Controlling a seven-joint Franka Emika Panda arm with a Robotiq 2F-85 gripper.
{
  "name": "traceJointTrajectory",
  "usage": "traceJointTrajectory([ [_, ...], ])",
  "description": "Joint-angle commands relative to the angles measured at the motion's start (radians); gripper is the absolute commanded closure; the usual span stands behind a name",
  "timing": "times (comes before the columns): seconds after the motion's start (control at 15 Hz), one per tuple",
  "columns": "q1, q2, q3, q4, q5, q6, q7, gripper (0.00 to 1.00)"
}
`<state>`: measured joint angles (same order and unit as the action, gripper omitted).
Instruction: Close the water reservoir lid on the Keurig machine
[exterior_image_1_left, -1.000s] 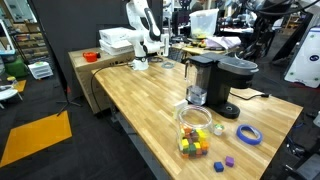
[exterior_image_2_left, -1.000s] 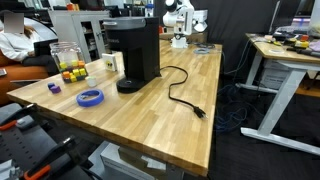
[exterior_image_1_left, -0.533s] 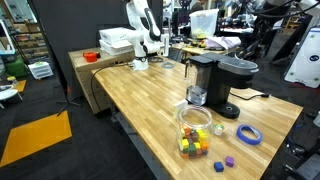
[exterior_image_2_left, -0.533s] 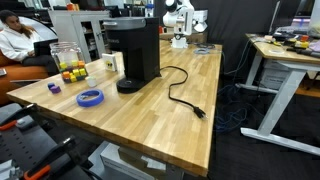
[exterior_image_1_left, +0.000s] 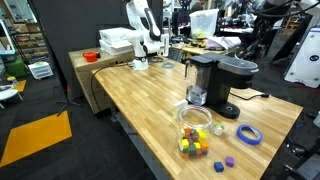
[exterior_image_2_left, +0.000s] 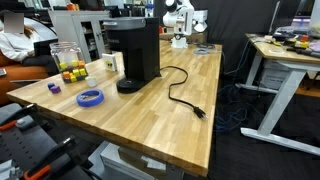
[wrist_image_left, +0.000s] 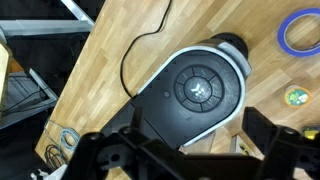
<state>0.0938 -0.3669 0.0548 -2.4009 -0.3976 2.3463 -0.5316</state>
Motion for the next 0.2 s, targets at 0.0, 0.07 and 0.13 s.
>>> traceJointTrajectory([
  [0.0,0.008,0.0,-0.007,0.002,-0.003,-0.004,0.002,0.0],
  [0.07,0.008,0.0,-0.007,0.002,-0.003,-0.004,0.002,0.0],
  [0.13,0.008,0.0,-0.007,0.002,-0.003,-0.004,0.002,0.0],
])
